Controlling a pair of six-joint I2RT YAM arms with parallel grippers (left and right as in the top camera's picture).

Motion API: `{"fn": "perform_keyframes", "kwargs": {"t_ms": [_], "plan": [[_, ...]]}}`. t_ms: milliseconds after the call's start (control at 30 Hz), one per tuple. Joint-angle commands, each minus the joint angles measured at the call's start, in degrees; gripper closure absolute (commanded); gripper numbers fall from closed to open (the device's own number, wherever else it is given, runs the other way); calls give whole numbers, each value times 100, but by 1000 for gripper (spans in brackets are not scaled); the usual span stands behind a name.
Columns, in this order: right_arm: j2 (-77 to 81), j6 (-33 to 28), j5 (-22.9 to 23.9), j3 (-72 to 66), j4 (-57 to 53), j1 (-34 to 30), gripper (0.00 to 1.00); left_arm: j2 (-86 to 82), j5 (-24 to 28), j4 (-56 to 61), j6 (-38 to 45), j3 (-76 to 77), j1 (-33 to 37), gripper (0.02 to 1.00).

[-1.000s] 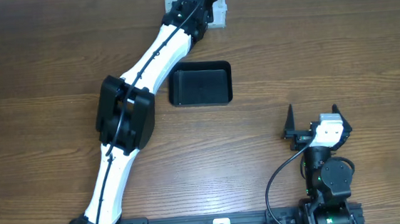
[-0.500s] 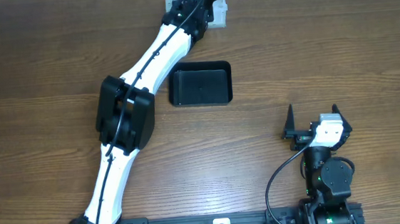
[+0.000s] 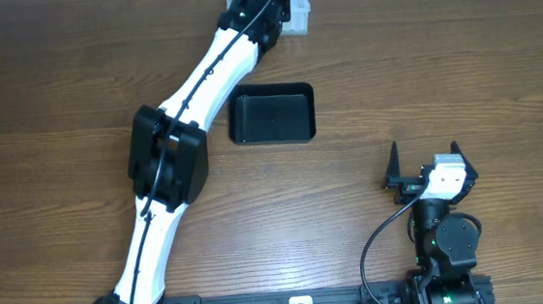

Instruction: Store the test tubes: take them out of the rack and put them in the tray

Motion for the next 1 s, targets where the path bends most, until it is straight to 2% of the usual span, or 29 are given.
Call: {"fn": "perform_keyframes", "kwargs": {"t_ms": [33, 233, 367, 667, 1000], "plan": [[-59, -4, -39, -50, -2, -44, 9, -901, -140, 20, 308, 136, 42, 908], [-59, -4, -39, -50, -2, -44, 9, -1543, -107, -59, 431, 136, 2, 965], [-59, -2, -39, -50, -2, -44, 7, -1838, 284, -815, 398, 136, -103, 976], [-59, -4, -39, -50, -2, -42, 9, -1792, 474, -3766, -1510, -273, -542, 978], [-59, -2, -39, -50, -2, -44, 7, -1790, 474, -3379, -1534, -1641, -778, 976]]}}
